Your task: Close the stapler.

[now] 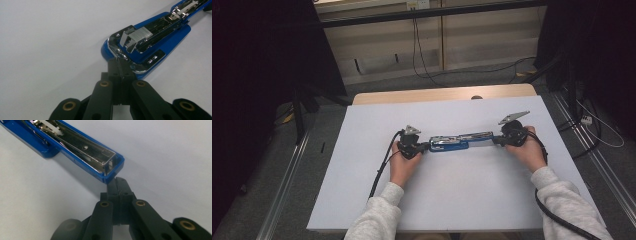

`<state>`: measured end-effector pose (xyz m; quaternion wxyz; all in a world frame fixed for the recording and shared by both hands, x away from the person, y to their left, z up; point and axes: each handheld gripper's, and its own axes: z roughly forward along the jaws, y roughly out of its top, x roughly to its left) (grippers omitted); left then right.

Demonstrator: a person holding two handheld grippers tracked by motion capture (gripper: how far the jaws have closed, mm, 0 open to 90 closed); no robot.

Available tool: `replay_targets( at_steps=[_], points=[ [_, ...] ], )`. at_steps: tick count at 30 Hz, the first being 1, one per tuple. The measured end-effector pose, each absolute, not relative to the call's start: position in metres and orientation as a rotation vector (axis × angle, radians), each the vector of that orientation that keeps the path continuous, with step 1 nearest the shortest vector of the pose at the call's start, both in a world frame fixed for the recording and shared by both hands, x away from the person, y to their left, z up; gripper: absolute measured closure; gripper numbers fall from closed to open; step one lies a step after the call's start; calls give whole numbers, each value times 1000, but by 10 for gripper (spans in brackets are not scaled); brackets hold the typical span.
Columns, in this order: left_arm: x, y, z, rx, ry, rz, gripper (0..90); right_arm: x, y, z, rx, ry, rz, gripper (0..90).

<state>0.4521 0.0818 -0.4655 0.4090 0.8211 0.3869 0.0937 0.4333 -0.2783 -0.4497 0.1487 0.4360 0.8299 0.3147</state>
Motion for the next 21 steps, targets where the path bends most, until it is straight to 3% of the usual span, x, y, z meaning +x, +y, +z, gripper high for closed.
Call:
replay_targets(
  at_steps=[14,18,21],
  points=[
    [451,81,-465,2074,970,250,900,429,-275,-432,1217,2329,1042,899],
    [452,83,-464,2061,981,244,838,427,-273,-432,1197,2342,1054,826],
    [449,87,-460,2046,989,239,729,424,-272,-433,1208,2356,1083,746]
  ],
)
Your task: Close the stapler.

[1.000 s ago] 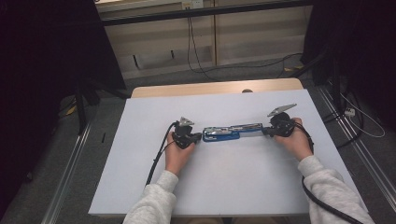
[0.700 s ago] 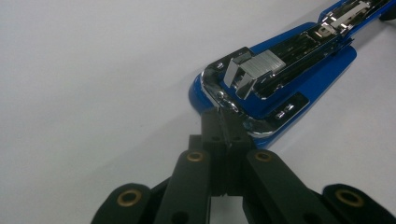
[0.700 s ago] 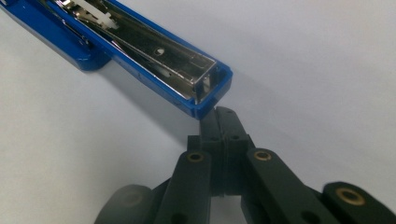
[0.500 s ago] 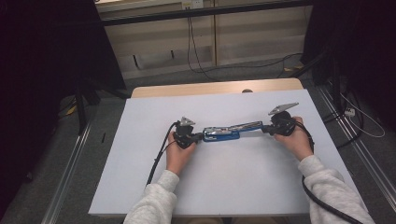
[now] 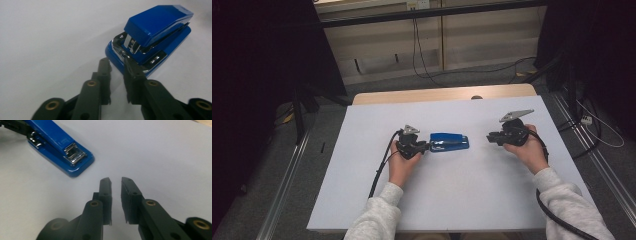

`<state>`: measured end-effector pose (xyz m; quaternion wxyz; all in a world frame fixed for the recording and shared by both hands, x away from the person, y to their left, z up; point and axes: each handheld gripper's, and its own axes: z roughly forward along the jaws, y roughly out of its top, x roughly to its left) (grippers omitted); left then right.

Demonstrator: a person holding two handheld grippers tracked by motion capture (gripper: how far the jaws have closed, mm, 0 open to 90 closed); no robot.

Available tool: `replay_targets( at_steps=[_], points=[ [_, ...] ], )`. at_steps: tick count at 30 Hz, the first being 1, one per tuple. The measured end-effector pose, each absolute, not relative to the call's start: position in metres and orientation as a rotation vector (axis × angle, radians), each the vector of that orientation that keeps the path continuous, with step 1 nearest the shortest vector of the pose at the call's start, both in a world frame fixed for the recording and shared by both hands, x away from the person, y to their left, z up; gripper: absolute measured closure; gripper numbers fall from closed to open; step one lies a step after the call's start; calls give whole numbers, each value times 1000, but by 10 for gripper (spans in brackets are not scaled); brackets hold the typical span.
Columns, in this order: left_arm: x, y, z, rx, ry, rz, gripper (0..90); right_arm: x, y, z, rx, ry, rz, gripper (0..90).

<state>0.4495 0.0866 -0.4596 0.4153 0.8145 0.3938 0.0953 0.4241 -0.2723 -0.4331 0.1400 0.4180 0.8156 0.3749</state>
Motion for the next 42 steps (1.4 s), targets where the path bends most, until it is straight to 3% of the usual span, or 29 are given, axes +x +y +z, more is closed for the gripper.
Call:
replay_targets(
  at_steps=[2,4,5,12,16,25,42],
  points=[
    [446,90,-456,2036,994,242,622,422,-272,-433,1230,2348,1108,673],
    [443,95,-452,2022,997,247,582,418,-272,-432,1223,2354,1131,618],
    [441,97,-450,2007,999,245,494,416,-272,-431,1226,2351,1150,582],
    [430,113,-438,1968,932,211,337,403,-270,-428,1233,2349,1207,362],
    [424,125,-435,1965,929,189,244,394,-270,-426,1224,2361,1208,287],
    [410,143,-426,1958,878,199,140,379,-272,-424,1196,2363,1195,212],
    [388,170,-422,1934,863,216,89,352,-282,-425,1204,2376,1174,147]
  ],
)
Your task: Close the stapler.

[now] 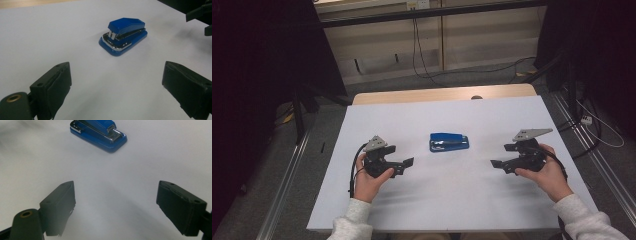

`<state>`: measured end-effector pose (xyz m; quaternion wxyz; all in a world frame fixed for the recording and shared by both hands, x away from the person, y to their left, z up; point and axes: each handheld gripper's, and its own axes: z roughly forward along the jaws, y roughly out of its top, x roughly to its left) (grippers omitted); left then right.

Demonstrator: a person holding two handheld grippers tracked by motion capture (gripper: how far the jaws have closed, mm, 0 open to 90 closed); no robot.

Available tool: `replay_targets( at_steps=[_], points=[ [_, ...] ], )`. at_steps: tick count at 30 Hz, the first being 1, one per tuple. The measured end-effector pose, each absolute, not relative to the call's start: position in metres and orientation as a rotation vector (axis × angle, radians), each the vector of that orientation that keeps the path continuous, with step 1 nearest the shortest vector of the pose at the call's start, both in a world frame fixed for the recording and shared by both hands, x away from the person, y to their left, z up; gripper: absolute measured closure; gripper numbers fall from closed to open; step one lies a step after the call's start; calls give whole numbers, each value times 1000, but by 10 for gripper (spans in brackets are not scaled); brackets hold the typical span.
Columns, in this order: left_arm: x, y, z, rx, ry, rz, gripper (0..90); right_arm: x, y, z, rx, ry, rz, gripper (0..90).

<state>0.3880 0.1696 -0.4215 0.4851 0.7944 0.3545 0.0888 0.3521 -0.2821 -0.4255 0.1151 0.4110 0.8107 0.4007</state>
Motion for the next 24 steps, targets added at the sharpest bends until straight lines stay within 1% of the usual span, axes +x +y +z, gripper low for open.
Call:
replay_targets(
  at_steps=[11,12,20,24],
  points=[
    [375,191,-420,1915,859,229,91,336,-288,-427,1217,2382,1167,132],
    [373,193,-421,1915,865,246,91,335,-289,-427,1214,2387,1164,132],
    [363,210,-423,1899,894,226,89,323,-291,-426,1202,2395,1165,127],
    [359,217,-424,1895,905,242,89,319,-293,-427,1204,2397,1164,127]
  ],
)
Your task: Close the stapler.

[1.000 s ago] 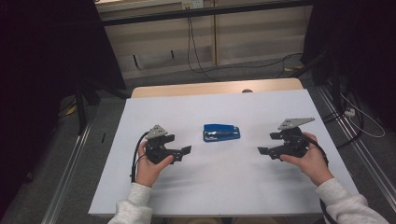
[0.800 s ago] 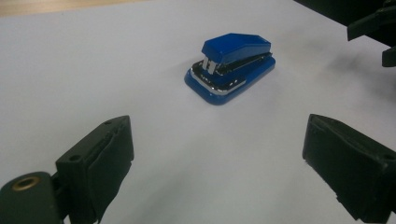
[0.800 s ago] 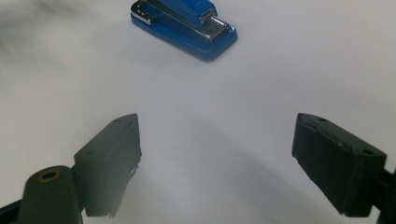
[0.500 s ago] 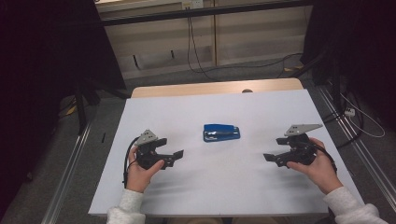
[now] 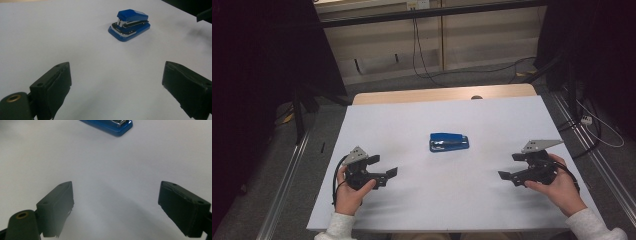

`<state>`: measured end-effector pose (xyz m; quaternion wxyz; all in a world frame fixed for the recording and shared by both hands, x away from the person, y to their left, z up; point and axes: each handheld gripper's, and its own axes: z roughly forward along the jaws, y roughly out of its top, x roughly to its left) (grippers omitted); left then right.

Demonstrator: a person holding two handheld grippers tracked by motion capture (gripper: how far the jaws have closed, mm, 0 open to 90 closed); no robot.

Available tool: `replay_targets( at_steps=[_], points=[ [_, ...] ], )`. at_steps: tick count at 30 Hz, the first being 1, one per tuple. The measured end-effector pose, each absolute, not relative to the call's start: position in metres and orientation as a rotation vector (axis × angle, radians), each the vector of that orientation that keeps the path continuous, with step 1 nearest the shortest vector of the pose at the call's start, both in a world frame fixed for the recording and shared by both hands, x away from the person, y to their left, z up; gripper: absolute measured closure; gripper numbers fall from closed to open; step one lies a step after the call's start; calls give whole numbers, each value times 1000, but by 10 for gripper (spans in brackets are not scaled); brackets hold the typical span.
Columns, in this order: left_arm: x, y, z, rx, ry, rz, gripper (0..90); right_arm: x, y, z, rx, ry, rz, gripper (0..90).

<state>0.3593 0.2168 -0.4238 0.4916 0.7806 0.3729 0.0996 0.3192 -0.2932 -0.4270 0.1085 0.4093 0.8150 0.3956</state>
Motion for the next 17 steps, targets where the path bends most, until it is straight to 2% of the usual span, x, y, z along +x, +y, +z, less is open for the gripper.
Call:
replay_targets(
  at_steps=[17],
  points=[
    [344,239,-426,1890,913,251,86,312,-297,-429,1202,2407,1160,126]
  ],
)
